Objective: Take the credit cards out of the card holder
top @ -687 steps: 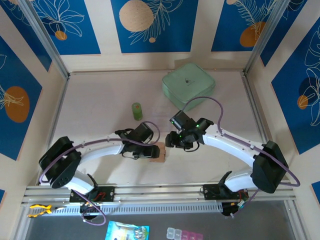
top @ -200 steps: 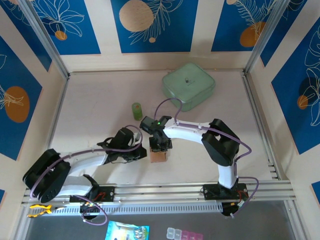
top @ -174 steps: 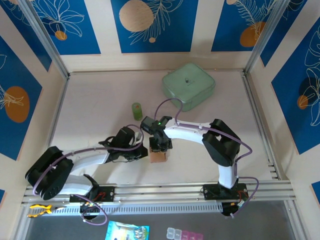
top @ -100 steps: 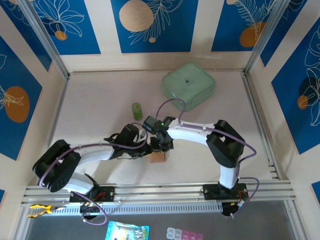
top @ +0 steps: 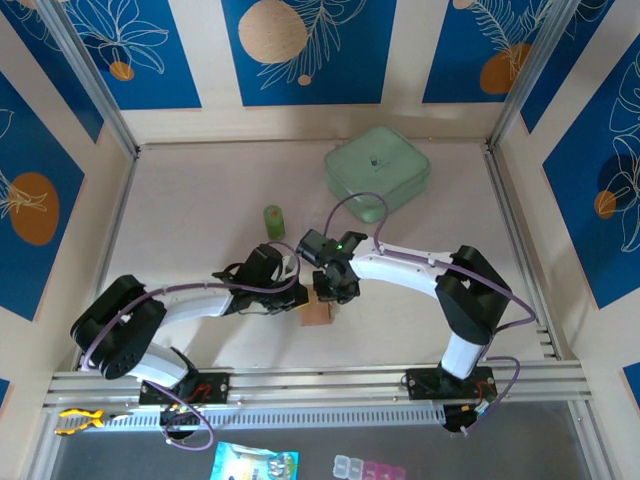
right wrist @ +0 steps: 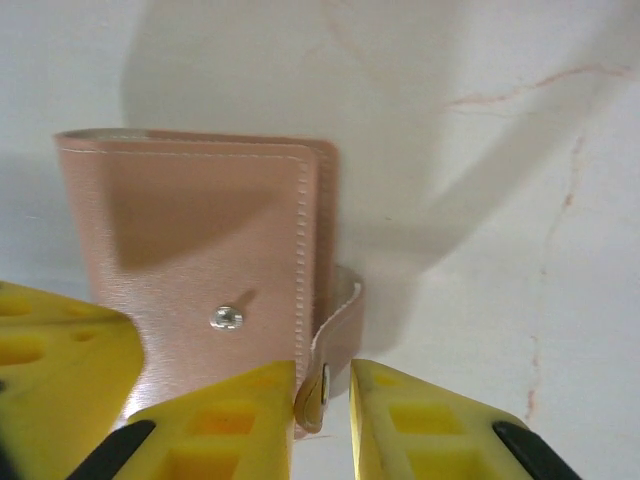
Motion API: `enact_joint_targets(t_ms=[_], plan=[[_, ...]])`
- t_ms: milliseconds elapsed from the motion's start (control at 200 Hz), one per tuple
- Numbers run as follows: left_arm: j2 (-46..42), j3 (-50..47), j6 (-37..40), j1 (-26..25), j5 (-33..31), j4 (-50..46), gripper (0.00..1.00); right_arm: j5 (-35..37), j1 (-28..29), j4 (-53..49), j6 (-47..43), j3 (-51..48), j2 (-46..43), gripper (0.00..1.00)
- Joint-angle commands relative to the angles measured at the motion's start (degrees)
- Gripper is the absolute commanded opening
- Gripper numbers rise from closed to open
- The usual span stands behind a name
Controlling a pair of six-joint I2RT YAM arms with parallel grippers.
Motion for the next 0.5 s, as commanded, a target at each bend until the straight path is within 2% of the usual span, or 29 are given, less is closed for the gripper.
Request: enact_joint_targets(t_ms=[0, 490], plan=[[-0.11, 0.78, -0.54, -0.4, -0.34, -1.6, 0.0, 0.46, -0.76, -0.44, 0.19, -2.05, -1.82, 0.23], [-1.25, 1.14, -0.29, -0.41, -1.22, -3.58, 0.02, -3.67, -1.62, 7.14, -0.48, -5.52, 1.23, 0.22]])
